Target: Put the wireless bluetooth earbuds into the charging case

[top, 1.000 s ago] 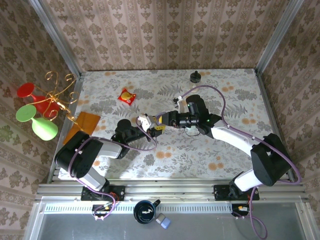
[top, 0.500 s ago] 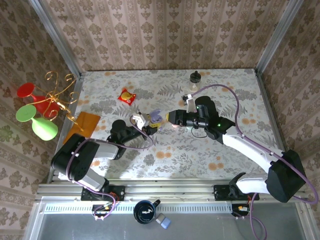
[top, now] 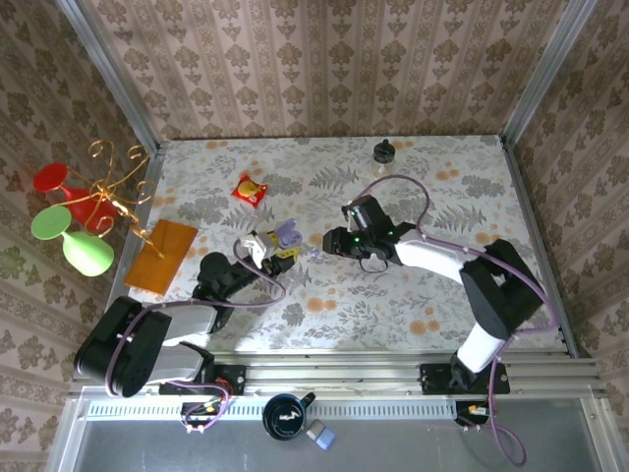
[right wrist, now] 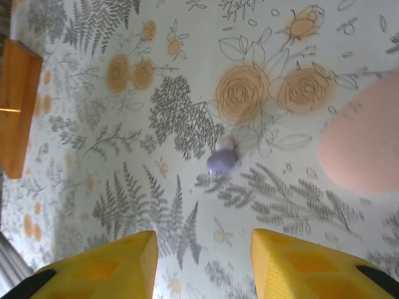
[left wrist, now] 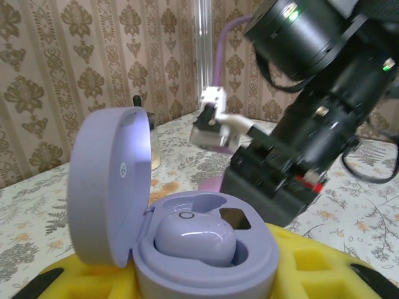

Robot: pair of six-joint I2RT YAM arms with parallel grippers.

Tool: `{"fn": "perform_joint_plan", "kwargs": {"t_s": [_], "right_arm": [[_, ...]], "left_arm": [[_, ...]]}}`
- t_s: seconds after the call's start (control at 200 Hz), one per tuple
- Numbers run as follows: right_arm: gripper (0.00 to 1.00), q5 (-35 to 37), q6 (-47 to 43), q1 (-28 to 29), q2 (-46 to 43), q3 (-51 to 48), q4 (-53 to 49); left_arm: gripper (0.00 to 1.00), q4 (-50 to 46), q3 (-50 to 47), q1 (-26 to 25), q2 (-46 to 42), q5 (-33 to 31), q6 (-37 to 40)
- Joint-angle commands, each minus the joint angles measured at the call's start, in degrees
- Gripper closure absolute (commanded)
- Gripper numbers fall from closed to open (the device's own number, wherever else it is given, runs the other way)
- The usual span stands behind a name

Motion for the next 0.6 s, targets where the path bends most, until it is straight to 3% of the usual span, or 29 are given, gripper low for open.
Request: {"fn": "perform_joint_plan", "kwargs": {"t_s": [0.0, 0.31, 0.595], "right_arm": [[0.55, -1.34, -2.90, 0.46, 5.45, 6.13, -2.21], [0.54, -2.59, -6.41, 1.18, 19.29, 19.41, -6.81], [0.54, -3.30, -6.94, 1.96, 21.97, 20.91, -7.91]], "left_arm": [[0.76, 2.13, -1.40, 0.28, -2.30, -0.28, -2.24], [0.76, 0.46, -3.36, -2.29, -7.36, -3.53, -1.71], [0.77, -8.18, -2.17, -3.50, -12.06, -5.14, 3.52]]}}
